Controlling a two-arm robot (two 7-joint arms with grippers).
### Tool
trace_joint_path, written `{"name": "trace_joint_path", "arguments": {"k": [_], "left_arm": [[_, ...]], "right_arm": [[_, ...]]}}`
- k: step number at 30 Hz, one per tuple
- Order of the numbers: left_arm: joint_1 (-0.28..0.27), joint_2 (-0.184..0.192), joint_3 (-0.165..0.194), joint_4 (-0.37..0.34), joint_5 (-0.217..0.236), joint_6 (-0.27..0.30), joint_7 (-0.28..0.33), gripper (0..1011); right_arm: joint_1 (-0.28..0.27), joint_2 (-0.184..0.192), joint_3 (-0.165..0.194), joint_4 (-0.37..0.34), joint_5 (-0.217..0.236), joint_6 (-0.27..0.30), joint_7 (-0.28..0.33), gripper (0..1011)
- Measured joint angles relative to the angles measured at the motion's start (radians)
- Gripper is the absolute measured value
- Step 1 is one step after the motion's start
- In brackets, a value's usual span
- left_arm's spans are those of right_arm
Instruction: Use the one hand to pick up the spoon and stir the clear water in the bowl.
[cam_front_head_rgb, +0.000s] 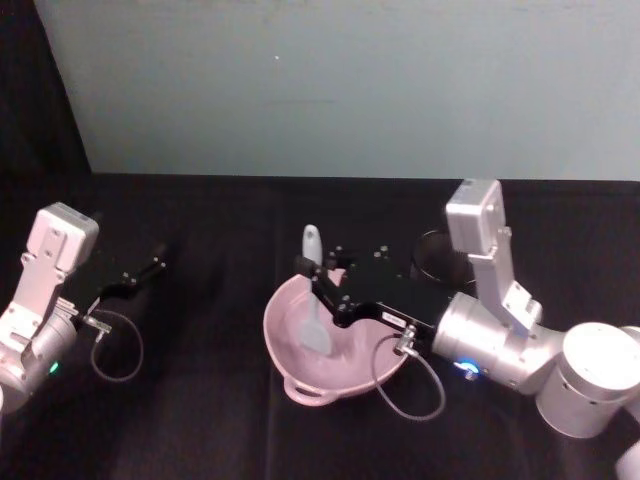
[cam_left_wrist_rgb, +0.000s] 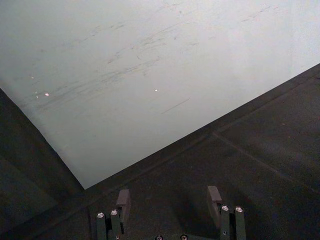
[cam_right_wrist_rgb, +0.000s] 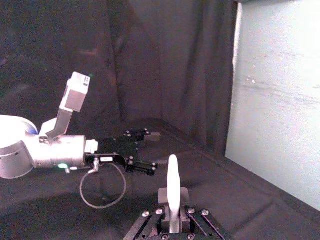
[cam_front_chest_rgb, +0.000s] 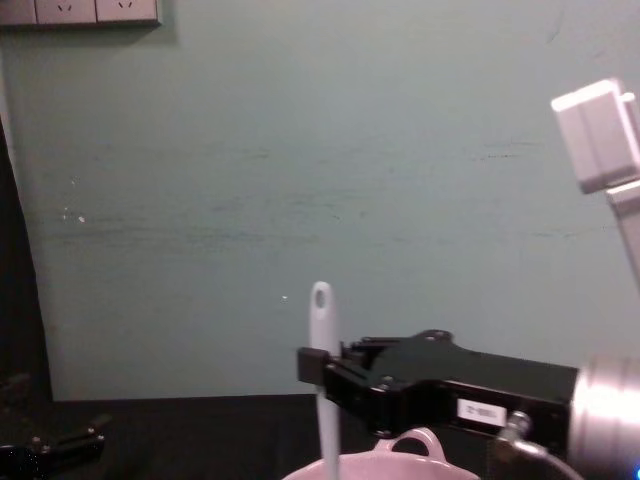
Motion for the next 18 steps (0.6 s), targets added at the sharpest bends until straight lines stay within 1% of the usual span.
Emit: {"name": "trace_joint_path", "arguments": {"k": [3,5,6,10,15,18], "left_arm": [[0.000,0.000,0.000,0.000,0.000,0.000,0.000,1005],[0.000,0.000,0.000,0.000,0.000,0.000,0.000,1005],[0.000,0.000,0.000,0.000,0.000,0.000,0.000,1005],[0.000,0.000,0.000,0.000,0.000,0.000,0.000,1005],[0.000,0.000,0.000,0.000,0.000,0.000,0.000,1005],[0.000,0.000,0.000,0.000,0.000,0.000,0.000,1005]], "right_arm": [[0.021,-0.015,-0.013,0.024,0.000,-0.006,0.009,111],[0.053,-0.037,-0.027,0.061,-0.002,-0.016,0.018,111],[0.053,-0.037,-0.027,0.061,-0.002,-0.016,0.018,111],[0.093,-0.068,-0.037,0.113,-0.010,-0.034,0.018,111],[0.129,-0.093,-0.031,0.170,-0.021,-0.050,-0.002,111],[0.138,-0.096,-0.025,0.184,-0.027,-0.054,-0.012,111]]}}
